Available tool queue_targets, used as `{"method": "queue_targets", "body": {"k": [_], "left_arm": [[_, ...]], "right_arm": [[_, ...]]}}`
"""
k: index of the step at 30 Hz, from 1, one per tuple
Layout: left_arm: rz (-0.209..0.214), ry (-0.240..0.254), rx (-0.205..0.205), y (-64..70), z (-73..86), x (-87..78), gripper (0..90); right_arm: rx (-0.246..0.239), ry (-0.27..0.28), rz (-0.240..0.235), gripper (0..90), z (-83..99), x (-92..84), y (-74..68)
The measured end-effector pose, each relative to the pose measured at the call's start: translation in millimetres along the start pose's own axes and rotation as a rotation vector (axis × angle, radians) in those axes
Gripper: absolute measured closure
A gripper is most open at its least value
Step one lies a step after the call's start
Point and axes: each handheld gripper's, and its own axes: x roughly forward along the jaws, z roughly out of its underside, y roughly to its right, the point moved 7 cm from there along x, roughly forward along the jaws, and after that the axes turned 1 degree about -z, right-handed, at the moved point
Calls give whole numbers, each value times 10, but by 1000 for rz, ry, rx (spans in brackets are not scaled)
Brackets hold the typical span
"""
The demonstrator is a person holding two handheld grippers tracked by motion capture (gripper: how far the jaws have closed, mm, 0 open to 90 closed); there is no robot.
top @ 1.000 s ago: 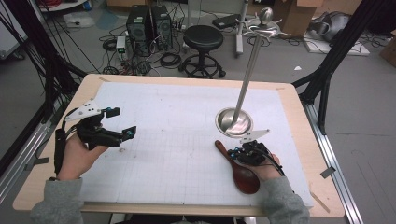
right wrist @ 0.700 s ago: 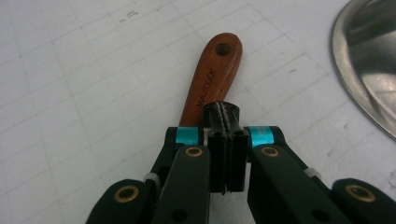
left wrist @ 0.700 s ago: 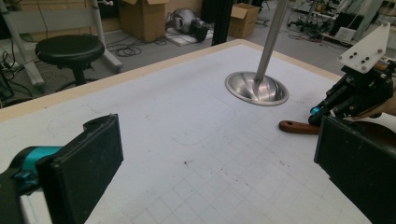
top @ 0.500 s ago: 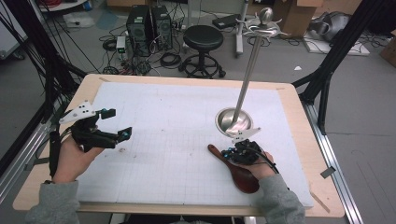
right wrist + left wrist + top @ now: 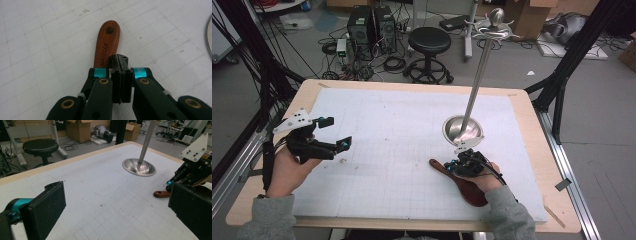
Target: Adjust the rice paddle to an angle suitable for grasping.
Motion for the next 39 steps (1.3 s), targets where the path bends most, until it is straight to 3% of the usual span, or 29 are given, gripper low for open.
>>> {"method": "queue_targets", "body": {"k": [13,15,21,25,30,34,39], "left_arm": [[-9,8,1,-7,-7,-47,17],[-7,12,-3,-3,-8,-50,17],[-6,11,-5,-4,-5,-52,17],[-8,12,-6,-19,-5,-55,17],[-6,11,-5,-29,-9,-40,17],[-6,1,-7,-30,2,-7,17],[-2,-7,-1,-9,3,29,17]], "right_arm": [[-53,-25,-42,900,-86,91,-163],[-71,-34,-25,900,-99,100,-175],[-62,-18,-27,887,-112,90,-178],[-32,53,-9,720,-173,-13,-142],[26,150,-2,381,-265,-205,-131],[60,181,4,122,-337,-306,-132],[8,203,-14,95,-398,-392,-220]]}}
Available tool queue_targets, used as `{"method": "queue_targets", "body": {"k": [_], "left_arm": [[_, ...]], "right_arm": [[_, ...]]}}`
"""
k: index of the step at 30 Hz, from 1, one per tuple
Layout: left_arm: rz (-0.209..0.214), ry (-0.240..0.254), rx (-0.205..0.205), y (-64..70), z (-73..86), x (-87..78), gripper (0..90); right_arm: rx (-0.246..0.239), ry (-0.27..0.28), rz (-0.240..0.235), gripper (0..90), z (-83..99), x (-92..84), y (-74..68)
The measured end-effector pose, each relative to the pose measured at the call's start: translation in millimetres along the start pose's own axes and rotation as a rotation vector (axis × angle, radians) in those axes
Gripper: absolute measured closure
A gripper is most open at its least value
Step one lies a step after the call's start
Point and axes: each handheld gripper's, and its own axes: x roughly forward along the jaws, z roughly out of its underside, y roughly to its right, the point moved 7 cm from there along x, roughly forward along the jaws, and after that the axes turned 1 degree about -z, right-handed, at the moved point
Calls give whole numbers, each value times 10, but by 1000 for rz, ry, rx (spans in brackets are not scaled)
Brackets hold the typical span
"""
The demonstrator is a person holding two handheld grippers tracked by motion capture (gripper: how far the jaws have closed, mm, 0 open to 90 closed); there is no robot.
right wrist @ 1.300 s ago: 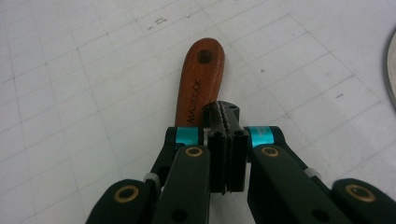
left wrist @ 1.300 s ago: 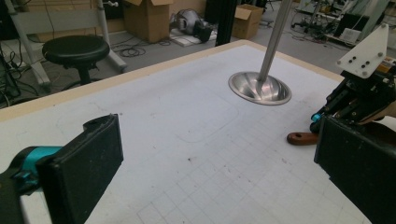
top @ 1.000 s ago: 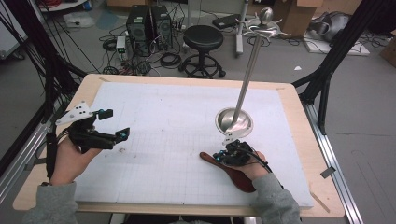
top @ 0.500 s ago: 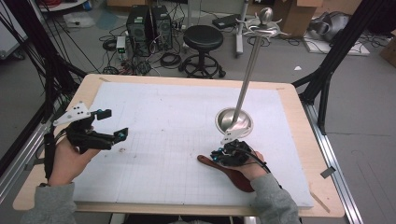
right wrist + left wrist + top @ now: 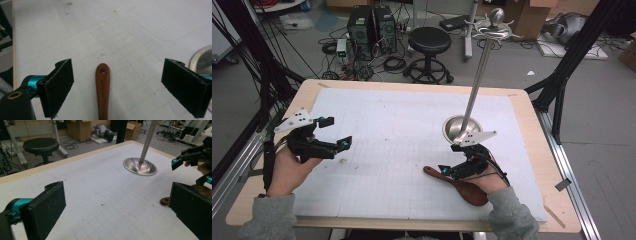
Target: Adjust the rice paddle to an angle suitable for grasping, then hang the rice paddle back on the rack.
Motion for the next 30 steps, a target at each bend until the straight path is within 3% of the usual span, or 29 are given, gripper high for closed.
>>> {"method": "queue_targets", "body": {"k": [7,11,30], "left_arm": [[7,7,-4,-8,-12,10,17],[10,8,0,-4,-20,11,17],[32,57,14,51,-104,-30,17]], "right_arm": [[-49,-42,14,96,3,-12,-73],[-57,-77,17,96,41,9,-83],[-61,-134,6,96,64,-43,-117]]}}
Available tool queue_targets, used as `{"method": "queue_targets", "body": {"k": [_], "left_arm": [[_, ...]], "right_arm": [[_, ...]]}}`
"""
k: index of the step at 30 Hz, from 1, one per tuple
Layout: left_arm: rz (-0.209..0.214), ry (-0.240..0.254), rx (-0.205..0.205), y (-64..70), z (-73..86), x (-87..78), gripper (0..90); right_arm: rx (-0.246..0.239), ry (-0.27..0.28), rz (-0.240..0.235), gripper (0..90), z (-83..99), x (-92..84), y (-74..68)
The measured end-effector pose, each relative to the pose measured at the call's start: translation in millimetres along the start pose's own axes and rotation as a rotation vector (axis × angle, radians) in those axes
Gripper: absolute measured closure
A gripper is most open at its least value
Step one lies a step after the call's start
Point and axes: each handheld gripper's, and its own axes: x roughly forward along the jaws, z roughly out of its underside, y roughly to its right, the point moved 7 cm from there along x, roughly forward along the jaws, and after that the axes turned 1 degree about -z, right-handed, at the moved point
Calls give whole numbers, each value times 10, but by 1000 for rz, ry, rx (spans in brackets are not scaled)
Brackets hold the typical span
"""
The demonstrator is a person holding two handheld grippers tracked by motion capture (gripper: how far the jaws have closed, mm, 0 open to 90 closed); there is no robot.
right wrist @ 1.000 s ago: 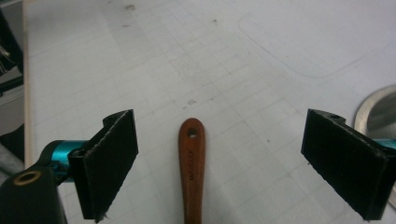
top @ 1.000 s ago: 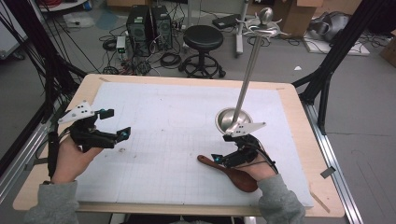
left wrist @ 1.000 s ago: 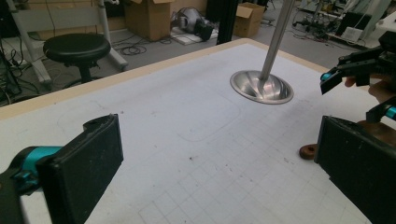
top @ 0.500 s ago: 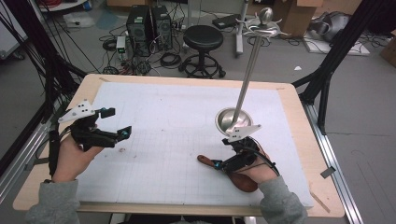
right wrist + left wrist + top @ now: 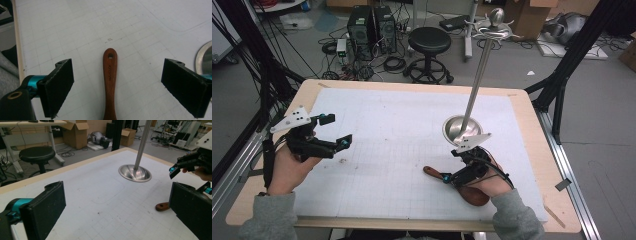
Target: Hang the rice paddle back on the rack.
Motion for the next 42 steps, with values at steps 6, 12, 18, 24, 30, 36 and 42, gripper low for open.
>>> {"method": "queue_targets", "body": {"k": [6,12,18,24,30,36,42], "left_arm": [[2,-4,5,3,-4,0,17],[-3,-9,-1,-21,7,0,17],[-1,-10,1,-8,2,-3,17],[0,-12,2,1,1,1,17],[1,-17,2,-5,8,0,17],[2,-16,2,-2,7,2,17],[12,-12,-2,14,-2,7,17]], "right_arm": [[1,-45,-7,96,49,29,6],[-1,-98,-3,99,101,75,5],[-8,-127,-1,132,123,100,-13],[-15,-180,-6,150,186,159,-21],[-19,-220,2,196,234,195,-21],[-30,-264,3,251,279,224,-31],[-41,-288,2,312,301,242,-42]]}}
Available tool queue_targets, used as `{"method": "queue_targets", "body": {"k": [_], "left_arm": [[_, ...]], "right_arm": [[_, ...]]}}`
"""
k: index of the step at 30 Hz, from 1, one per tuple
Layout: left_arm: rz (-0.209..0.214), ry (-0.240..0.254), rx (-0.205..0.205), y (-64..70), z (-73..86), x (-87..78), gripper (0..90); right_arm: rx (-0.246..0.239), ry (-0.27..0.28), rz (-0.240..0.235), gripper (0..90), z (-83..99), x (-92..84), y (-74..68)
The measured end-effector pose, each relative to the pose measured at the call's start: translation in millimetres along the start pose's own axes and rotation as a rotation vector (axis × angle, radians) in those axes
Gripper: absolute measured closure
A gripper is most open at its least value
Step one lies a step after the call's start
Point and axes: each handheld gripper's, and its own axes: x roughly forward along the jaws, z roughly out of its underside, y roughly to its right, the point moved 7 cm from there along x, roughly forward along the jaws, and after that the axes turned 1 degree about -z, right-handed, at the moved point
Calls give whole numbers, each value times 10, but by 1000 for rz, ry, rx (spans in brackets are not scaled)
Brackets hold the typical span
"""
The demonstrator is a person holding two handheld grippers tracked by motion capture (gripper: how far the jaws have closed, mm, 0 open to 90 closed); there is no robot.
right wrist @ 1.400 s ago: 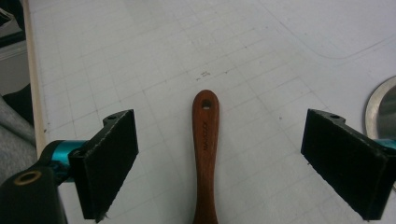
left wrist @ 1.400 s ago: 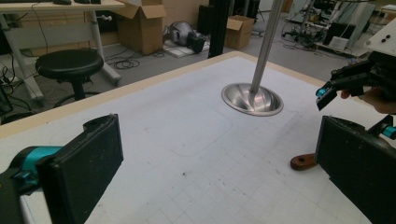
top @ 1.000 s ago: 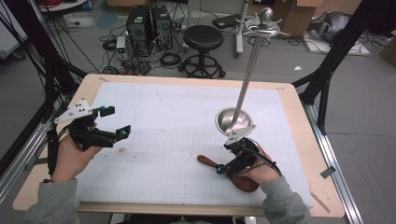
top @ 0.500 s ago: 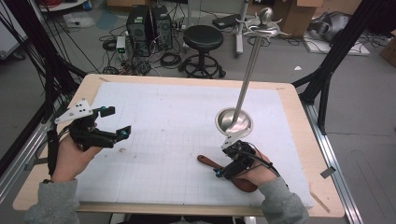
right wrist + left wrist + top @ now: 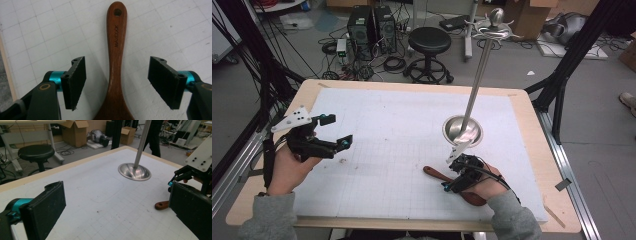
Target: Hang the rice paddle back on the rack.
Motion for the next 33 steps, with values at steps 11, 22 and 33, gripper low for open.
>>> {"method": "queue_targets", "body": {"k": [11,22,33], "left_arm": [[1,-4,-1,3,4,4,17],[-2,-2,-4,-6,4,-4,17],[-2,-4,-6,-14,11,-8,17]], "right_arm": [[1,-52,1,442,39,38,-7],[-5,-91,1,518,69,71,-19],[-5,-112,25,594,84,58,-9]]}}
